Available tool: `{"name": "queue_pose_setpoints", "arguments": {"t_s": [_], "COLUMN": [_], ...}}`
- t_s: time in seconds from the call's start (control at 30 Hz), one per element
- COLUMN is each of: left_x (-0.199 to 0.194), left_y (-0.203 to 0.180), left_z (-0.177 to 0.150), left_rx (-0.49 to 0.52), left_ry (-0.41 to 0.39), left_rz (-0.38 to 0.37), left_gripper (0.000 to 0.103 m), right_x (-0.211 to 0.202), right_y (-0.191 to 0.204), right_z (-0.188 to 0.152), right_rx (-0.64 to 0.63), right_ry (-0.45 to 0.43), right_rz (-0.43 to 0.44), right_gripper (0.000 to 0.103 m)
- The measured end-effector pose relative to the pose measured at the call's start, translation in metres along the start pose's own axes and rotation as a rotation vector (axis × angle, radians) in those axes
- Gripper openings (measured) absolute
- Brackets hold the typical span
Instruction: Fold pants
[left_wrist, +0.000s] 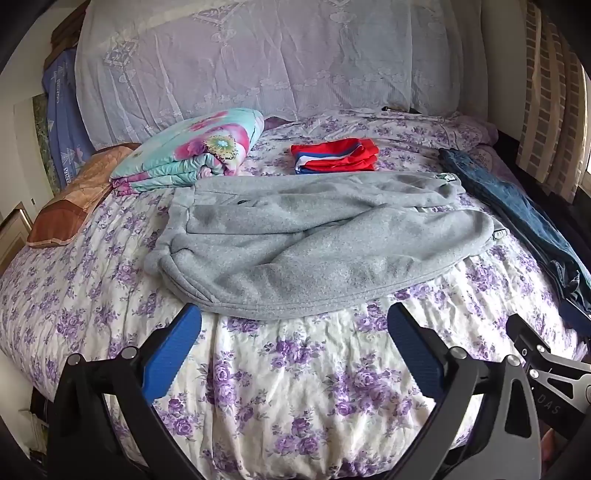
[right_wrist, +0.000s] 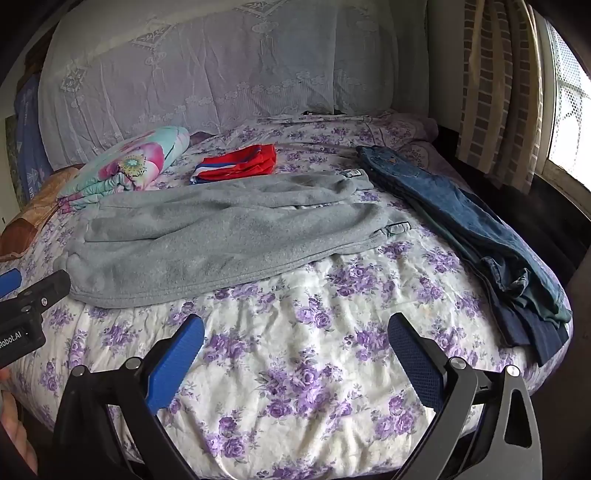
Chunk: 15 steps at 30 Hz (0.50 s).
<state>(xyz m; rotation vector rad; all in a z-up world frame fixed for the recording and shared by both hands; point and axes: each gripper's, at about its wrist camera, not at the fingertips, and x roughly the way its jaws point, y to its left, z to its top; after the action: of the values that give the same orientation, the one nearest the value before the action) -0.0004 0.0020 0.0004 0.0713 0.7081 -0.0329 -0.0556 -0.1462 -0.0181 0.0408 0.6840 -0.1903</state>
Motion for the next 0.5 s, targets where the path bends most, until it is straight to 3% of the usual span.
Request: {"name": "queue_pose_setpoints", "arguments": {"t_s": [0.5], "left_x": [-0.0011], "left_y": [0.0037], "left_z": [-0.0002], "left_rx": [-0.002], "left_ry": [0.002], "left_rz": [-0.001], "left_gripper": [0.098], "right_x": [0.0006], "right_y": [0.0029], "right_z": [-0.0005], "right_rx": [-0.003], "right_ry": [0.003], "right_rz": [-0.003], "right_gripper": [0.100]}}
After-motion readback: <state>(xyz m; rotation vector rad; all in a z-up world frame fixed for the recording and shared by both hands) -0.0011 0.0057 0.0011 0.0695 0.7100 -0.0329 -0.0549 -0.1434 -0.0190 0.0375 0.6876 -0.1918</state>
